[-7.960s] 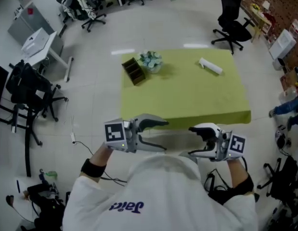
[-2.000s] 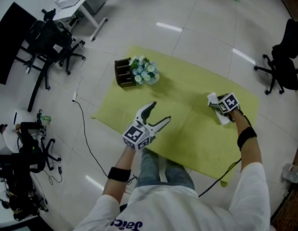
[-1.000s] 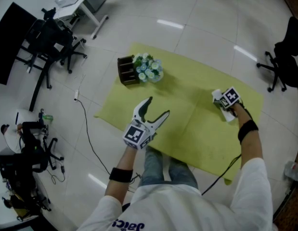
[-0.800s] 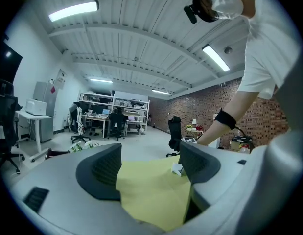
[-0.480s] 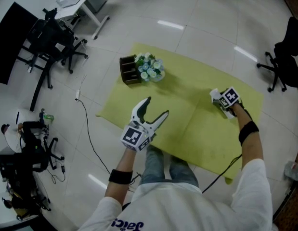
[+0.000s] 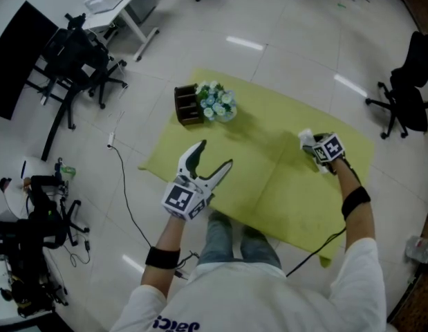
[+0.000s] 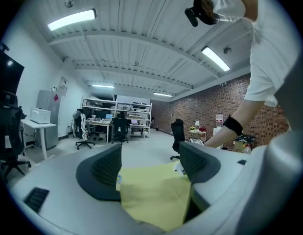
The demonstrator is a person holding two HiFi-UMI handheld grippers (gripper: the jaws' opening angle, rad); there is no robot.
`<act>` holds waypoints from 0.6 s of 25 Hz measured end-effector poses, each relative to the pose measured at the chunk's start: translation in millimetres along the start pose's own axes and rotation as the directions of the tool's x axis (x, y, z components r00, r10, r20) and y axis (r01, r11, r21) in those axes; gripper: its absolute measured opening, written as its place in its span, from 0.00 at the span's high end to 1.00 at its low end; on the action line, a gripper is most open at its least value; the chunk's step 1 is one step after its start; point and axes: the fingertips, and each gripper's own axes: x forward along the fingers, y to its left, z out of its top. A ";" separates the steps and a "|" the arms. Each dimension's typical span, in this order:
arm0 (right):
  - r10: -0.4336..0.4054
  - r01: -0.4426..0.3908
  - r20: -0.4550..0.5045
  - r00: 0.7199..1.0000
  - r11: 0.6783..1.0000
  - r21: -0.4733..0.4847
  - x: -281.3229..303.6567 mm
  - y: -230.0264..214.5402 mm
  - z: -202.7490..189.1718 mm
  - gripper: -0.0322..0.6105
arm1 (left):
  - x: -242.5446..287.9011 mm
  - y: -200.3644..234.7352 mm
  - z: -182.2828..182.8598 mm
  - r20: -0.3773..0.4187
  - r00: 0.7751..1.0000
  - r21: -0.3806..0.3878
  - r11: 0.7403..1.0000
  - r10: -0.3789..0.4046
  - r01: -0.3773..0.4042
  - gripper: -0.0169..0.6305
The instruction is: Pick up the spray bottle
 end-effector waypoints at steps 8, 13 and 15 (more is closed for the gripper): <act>-0.042 0.040 0.136 0.990 0.999 0.021 -35.5 5.6 32.3 0.57 | -5.7 1.6 23.9 0.031 1.000 0.017 1.000 -0.007 0.006 0.43; -0.105 0.072 0.310 0.945 0.991 0.117 -73.3 5.7 60.2 0.57 | -7.1 3.0 31.6 0.031 0.999 0.026 1.000 -0.018 0.017 0.43; -0.135 0.076 0.388 0.912 0.984 0.163 -93.7 6.5 70.9 0.57 | -7.8 5.3 34.8 0.036 0.999 0.025 1.000 -0.019 0.019 0.43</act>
